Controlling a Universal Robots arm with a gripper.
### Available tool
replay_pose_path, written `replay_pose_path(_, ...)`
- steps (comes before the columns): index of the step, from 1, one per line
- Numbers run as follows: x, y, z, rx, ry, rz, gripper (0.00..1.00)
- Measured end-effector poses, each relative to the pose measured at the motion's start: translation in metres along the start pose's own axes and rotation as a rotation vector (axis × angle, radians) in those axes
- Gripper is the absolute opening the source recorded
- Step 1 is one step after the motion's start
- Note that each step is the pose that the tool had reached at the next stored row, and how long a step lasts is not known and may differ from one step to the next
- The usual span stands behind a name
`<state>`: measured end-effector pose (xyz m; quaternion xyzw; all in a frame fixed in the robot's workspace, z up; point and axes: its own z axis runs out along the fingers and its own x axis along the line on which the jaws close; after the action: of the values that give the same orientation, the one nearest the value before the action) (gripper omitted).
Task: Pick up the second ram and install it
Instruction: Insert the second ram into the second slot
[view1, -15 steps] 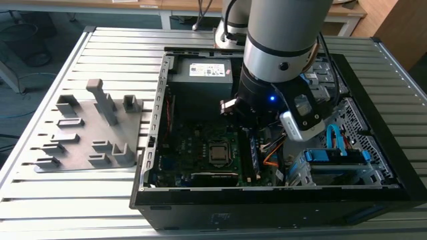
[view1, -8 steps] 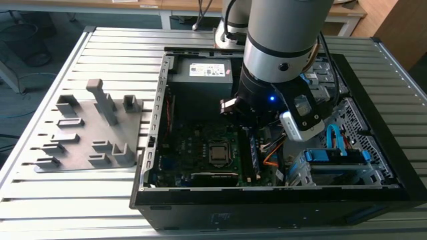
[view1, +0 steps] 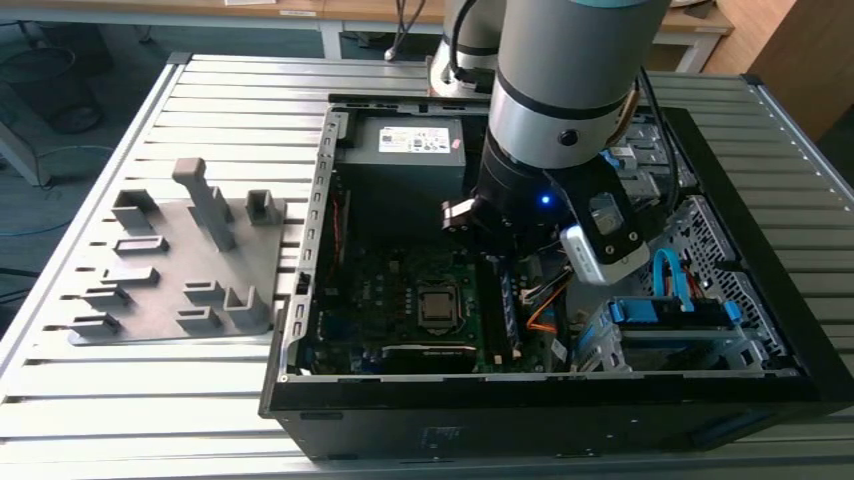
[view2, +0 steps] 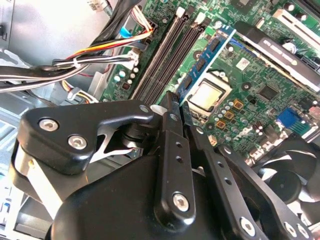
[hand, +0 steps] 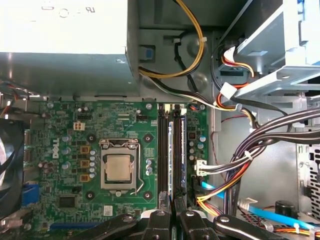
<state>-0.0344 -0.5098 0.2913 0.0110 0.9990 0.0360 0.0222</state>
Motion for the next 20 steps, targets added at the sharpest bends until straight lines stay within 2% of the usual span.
replay_pose_path(6,-0.0025,-0.0003,0.0048,0.0002,0.0,0.001,0.14)
replay_pose_path(7,-0.004,-0.0005,0.0086,0.0002,0.0,0.001,0.14)
replay_pose_path(20,-0.0093,-0.0009,0.0157,0.0002,0.0,0.001,0.14)
